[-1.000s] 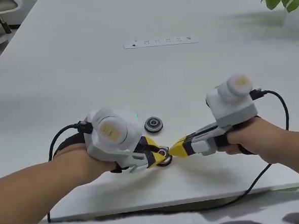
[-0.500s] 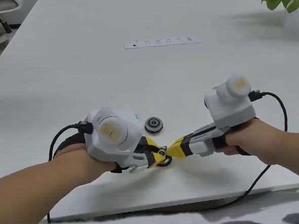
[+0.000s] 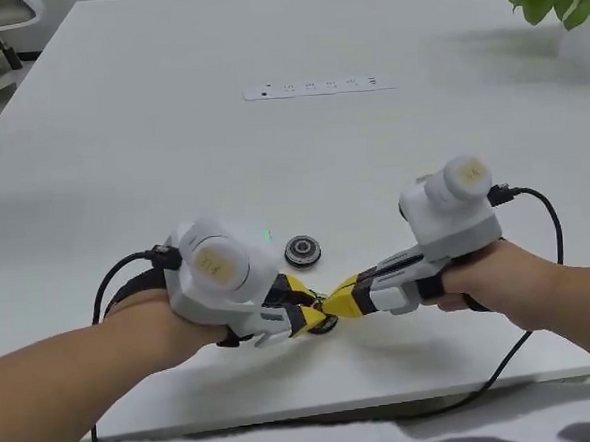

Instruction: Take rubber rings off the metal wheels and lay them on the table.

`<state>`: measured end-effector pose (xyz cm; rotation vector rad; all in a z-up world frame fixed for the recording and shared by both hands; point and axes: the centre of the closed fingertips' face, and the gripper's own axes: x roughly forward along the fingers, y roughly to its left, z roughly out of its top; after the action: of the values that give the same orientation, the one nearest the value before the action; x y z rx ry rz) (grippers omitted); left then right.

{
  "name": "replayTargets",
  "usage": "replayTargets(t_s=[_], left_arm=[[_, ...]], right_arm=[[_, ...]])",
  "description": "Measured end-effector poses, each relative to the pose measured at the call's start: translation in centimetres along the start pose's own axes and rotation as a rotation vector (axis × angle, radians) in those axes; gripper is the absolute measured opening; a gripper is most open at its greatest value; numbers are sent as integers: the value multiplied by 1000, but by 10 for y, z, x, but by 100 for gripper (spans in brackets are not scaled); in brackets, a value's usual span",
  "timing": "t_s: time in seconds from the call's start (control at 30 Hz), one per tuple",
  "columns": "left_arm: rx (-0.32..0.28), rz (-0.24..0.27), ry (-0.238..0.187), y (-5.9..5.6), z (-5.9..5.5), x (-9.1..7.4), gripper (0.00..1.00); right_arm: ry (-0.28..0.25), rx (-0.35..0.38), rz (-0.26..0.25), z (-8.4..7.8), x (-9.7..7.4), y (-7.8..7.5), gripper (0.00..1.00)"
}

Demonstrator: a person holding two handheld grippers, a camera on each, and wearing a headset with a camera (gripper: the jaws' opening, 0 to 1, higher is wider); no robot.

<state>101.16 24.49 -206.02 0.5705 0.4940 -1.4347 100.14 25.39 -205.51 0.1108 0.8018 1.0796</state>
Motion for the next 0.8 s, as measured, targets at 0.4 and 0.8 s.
replayTargets(t_s=[0.4, 0.8], left_arm=[[-21, -4, -12, 1, 1, 0, 7], [-49, -17, -27, 1, 7, -13, 11]], right_arm=[[-2, -36, -14, 1, -2, -8, 0], [-33, -26, -23, 9, -7, -8, 0]])
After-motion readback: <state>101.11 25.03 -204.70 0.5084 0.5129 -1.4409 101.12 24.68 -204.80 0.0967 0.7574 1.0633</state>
